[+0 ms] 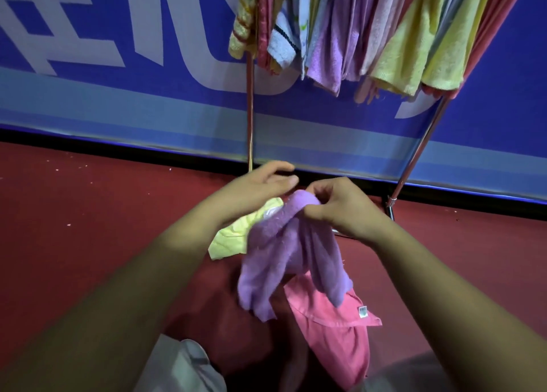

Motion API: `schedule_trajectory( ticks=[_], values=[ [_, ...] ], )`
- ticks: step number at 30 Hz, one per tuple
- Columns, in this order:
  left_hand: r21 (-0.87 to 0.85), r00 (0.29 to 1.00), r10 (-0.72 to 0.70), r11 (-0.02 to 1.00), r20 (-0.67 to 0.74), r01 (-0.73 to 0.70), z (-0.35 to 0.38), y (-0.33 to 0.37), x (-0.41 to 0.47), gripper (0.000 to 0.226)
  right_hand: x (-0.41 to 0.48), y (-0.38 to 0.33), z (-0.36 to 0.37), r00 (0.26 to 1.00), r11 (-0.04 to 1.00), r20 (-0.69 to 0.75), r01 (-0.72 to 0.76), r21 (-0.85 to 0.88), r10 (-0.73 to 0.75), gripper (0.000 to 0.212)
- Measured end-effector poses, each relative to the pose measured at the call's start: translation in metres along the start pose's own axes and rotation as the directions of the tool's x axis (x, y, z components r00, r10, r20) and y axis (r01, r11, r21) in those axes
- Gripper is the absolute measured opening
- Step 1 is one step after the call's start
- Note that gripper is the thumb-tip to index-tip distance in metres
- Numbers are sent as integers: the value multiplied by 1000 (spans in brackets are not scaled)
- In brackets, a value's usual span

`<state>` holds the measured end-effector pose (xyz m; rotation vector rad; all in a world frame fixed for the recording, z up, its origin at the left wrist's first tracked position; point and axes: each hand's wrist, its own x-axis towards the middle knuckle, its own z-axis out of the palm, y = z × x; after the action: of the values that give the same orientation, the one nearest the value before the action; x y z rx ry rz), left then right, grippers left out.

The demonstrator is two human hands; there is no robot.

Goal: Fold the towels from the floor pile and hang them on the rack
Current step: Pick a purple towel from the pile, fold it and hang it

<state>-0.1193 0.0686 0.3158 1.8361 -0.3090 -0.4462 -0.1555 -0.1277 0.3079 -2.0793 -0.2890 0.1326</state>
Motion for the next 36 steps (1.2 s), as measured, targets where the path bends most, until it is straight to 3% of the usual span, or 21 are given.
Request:
schedule_trajectory(
  ticks=[5, 9, 12, 15, 18, 20, 23, 25, 27, 31, 33, 36],
  values=[
    [277, 994, 60, 957, 92, -83, 8, -3, 0, 27, -2, 1, -3, 1000, 1000, 23, 15, 11, -15, 3],
    [215, 985, 165, 965, -47, -151, 6, 7, -3, 30, 4, 26, -18, 986, 916, 86, -100, -388, 144, 13],
    [61, 965, 116, 993, -236, -104, 6, 8, -2, 34, 4, 40, -30, 947, 804, 78, -219, -554, 311, 18],
    [-17, 920, -2, 1000, -391, -5, -9, 4, 3, 42, 5, 43, -41, 952, 861, 24, -264, -435, 304, 12],
    [245, 889, 28, 965, -457, 96, -21, -5, 4, 36, 1, 28, -38, 984, 931, -36, -179, -319, 177, 19],
    [224, 925, 51, 974, -377, 37, -19, -4, 4, 22, -5, 14, -29, 996, 977, -12, -92, -192, 92, 25],
    [21, 997, -16, 1000, -76, 18, 2, 2, 2, 35, -8, 1, -17, 999, 996, 54, 9, -84, -4, 21],
    [140, 999, 6, 990, 33, -11, 12, 1, 1, 28, -7, -1, -16, 999, 1000, 35, 0, -15, 0, 15],
    [274, 996, 69, 958, 52, -81, 12, -1, 2, 28, -7, -2, -19, 1000, 1000, 19, -23, 15, 23, 11],
    [264, 965, 251, 938, -70, -224, 3, 4, 3, 23, -5, 8, -27, 994, 976, 55, -82, -202, 95, 25],
    [175, 944, 269, 956, -190, -237, -1, 7, 3, 23, -3, 17, -33, 988, 944, 45, -128, -302, 149, 18],
    [-22, 942, 172, 982, -288, -186, -10, 9, 3, 17, -3, 26, -43, 983, 965, -12, -184, -187, 185, 12]
  ],
)
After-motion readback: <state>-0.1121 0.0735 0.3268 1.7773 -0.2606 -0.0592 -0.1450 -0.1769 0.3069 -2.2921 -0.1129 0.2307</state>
